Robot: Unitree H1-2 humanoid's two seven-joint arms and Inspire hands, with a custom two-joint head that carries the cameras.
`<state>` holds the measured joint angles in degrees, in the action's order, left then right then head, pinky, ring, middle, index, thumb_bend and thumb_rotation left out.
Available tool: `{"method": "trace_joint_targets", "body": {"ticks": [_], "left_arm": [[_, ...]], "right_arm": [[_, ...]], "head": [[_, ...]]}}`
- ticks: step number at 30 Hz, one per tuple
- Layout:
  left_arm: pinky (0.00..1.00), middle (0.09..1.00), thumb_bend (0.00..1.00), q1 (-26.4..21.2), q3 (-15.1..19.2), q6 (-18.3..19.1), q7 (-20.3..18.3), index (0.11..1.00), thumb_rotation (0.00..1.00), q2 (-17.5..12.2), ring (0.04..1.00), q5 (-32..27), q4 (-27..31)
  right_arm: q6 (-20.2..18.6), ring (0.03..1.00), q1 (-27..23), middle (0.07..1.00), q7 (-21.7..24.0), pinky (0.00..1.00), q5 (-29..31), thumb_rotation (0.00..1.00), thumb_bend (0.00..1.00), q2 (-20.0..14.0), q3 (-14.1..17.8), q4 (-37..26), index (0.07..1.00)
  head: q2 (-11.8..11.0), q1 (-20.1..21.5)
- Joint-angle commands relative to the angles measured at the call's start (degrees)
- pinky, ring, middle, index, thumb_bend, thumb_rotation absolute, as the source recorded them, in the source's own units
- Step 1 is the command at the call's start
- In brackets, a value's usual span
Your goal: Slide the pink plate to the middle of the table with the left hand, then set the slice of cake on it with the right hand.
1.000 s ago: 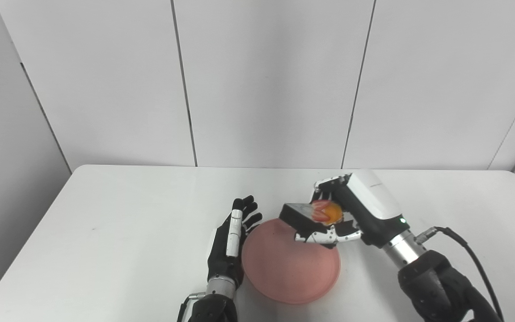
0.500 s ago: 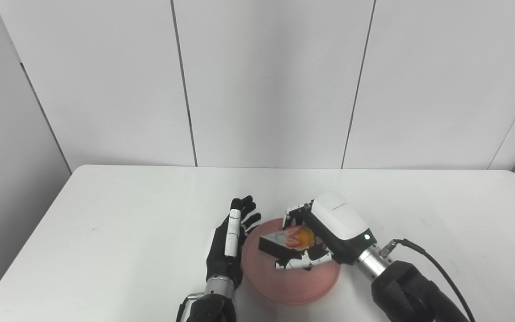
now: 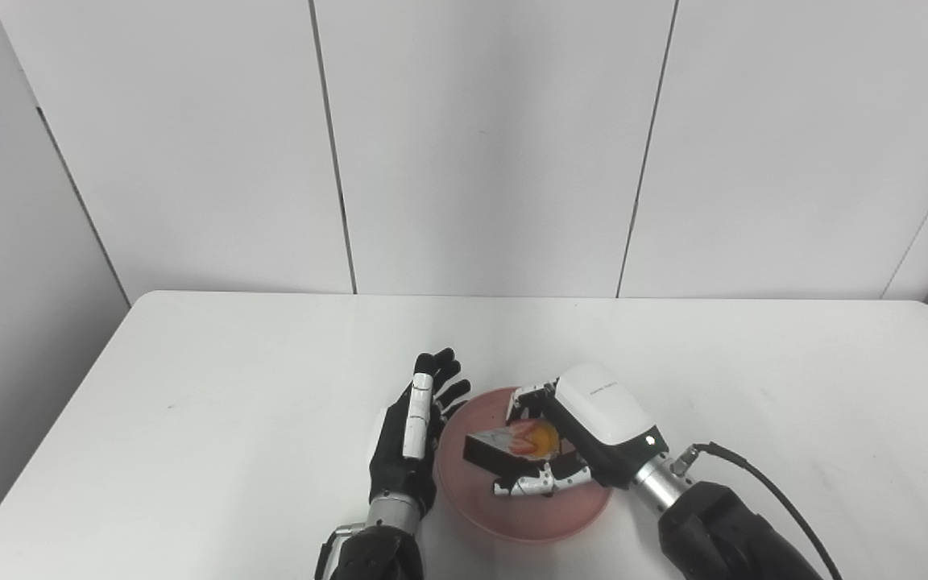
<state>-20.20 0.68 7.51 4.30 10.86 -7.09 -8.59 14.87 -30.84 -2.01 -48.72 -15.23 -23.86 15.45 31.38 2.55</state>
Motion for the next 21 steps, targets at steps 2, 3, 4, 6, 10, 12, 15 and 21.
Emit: {"method": "trace_joint_targets", "body": {"ticks": [2, 3, 4, 6, 10, 12, 15, 21], "left_arm": [[0.8, 0.878, 0.86, -0.73, -0.29, -0.57, -0.87, 0.807, 0.91, 0.15, 0.835, -0.34, 1.49], [0.8, 0.878, 0.86, -0.72, -0.2, -0.38, -0.9, 0.808, 0.91, 0.17, 0.836, -0.54, 1.69], [0.8, 0.878, 0.86, -0.7, -0.16, -0.19, -0.92, 0.81, 0.91, 0.18, 0.837, -0.67, 1.92], [0.8, 0.877, 0.85, -0.61, -0.17, 0.09, -0.9, 0.81, 0.91, 0.2, 0.838, -0.79, 2.28], [0.81, 0.878, 0.85, -0.44, -0.42, 0.25, -0.95, 0.814, 0.91, -0.03, 0.839, -0.78, 2.42], [0.8, 0.875, 0.85, -0.41, -0.44, 0.25, -1.01, 0.811, 0.91, -0.09, 0.835, -0.6, 2.39], [0.8, 0.878, 0.85, -0.38, -0.4, 0.3, -1.06, 0.81, 0.91, -0.11, 0.837, -0.53, 2.45], [0.81, 0.877, 0.84, -0.33, -0.29, 0.57, -1.12, 0.808, 0.91, -0.14, 0.838, -0.65, 2.66]], "right_arm": [[1.21, 0.302, -1.2, 0.369, -2.64, 0.25, -0.31, 0.6, 0.53, 0.06, 0.34, -0.62, 0.414], [1.21, 0.301, -1.19, 0.368, -2.82, 0.25, -0.39, 0.61, 0.53, 0.06, 0.31, -0.3, 0.409], [1.31, 0.298, -1.19, 0.363, -3.08, 0.25, -0.45, 0.62, 0.53, 0.08, 0.29, 0.02, 0.403], [1.49, 0.293, -1.16, 0.358, -3.65, 0.24, -0.74, 0.63, 0.53, 0.06, 0.2, 0.55, 0.397], [0.75, 0.312, -0.98, 0.38, -3.47, 0.26, -1.58, 0.64, 0.54, -0.23, -0.15, 0.48, 0.425], [0.2, 0.358, -0.81, 0.422, -3.1, 0.3, -1.94, 0.66, 0.53, -0.37, -0.16, 0.32, 0.465], [-0.04, 0.463, -0.7, 0.526, -3.25, 0.4, -2.68, 0.74, 0.55, -0.63, -0.19, 0.38, 0.546], [1.01, 0.623, -0.39, 0.682, -5.24, 0.53, -3.28, 0.93, 0.66, -1.13, 0.12, 0.26, 0.659]], "head": [[0.16, 0.07], [0.16, 0.07], [0.16, 0.12], [0.16, 0.18], [0.24, 0.35], [0.26, 0.42], [0.26, 0.42], [0.37, 0.44]]}}
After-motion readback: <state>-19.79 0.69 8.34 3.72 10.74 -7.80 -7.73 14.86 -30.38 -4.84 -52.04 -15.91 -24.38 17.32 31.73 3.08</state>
